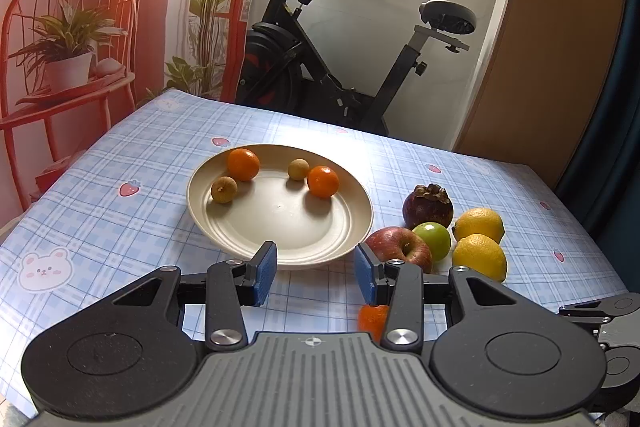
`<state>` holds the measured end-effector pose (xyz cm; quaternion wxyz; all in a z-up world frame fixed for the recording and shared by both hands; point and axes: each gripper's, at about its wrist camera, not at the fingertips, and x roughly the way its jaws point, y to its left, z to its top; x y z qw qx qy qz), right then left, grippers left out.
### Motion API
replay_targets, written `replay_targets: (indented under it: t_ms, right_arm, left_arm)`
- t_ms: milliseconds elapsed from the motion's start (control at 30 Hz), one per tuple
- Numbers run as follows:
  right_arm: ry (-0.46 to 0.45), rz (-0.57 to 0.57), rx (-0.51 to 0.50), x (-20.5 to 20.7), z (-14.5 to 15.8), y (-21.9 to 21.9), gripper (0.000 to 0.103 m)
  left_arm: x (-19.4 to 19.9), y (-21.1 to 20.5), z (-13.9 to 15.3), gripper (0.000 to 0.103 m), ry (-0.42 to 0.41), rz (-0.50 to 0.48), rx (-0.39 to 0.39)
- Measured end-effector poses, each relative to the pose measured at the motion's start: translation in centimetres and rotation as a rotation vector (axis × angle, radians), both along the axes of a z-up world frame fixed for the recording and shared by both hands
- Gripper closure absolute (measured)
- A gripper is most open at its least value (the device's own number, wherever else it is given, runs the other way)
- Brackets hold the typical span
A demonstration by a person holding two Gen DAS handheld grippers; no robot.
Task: Organize fruits
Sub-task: 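Close the right gripper on a tangerine in the pile, then grasp another tangerine with the left gripper while the right gripper holds its tangerine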
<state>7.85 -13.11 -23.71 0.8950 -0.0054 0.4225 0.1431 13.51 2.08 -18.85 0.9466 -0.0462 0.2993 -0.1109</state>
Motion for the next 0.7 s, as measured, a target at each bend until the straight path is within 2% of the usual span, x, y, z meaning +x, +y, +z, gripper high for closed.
replay_targets:
  t_ms: [367, 700]
  right_arm:
    - [-0.068, 0.03, 0.02, 0.2, -0.6, 0.5, 0.063]
    - [-0.091, -0.01, 0.095, -0.5, -1.0, -0.5, 0.063]
  left_arm:
    - [0.4, -0.2, -0.4, 0.058, 0.019, -0.015, 0.002]
    - [0.6, -0.5, -0.9, 0.058, 0.042, -0.026, 0.012]
